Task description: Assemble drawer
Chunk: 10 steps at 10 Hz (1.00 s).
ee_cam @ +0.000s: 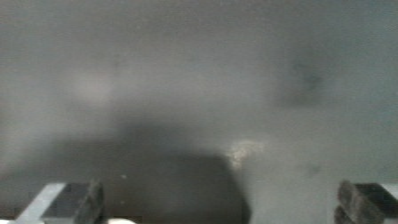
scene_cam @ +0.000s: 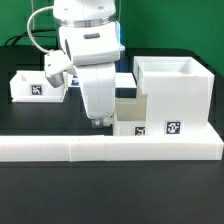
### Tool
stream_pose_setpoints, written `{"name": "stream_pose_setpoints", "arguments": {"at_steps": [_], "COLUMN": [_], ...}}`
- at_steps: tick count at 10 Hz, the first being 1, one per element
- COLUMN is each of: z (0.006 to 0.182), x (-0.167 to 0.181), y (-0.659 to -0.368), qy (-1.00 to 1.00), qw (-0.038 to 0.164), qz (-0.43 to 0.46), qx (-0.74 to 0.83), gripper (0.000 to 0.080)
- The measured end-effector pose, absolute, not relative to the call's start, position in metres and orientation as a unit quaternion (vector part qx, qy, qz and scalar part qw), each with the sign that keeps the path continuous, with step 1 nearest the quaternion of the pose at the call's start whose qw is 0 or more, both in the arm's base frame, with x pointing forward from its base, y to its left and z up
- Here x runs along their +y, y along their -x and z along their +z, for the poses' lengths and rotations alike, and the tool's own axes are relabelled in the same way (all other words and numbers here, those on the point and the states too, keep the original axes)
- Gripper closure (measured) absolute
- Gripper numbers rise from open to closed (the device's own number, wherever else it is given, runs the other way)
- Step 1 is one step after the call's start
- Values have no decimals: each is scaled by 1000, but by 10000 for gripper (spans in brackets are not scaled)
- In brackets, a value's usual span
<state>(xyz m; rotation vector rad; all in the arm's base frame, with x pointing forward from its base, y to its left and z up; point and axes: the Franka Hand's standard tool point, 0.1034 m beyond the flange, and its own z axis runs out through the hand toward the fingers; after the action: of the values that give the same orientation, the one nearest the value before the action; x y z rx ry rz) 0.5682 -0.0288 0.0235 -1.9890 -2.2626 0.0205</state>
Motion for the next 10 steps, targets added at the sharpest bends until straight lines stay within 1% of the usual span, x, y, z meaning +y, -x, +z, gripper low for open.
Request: {"name": "stream_pose_setpoints", "arguments": {"at_steps": [2, 4, 6, 8, 9, 10], "z": [24, 30, 32, 30, 30, 30], "x": [-29, -26, -10, 10, 20, 24], "y": [-569, -584, -594, -594, -593, -596], "qy": [655, 648, 645, 654, 661, 664], "qw": [67, 73, 79, 84, 83, 76], "qz": [9, 11, 10, 9, 9, 2], "qx": [-753, -758, -760, -752, -746, -744], "gripper": [151, 151, 151, 151, 151, 151]}}
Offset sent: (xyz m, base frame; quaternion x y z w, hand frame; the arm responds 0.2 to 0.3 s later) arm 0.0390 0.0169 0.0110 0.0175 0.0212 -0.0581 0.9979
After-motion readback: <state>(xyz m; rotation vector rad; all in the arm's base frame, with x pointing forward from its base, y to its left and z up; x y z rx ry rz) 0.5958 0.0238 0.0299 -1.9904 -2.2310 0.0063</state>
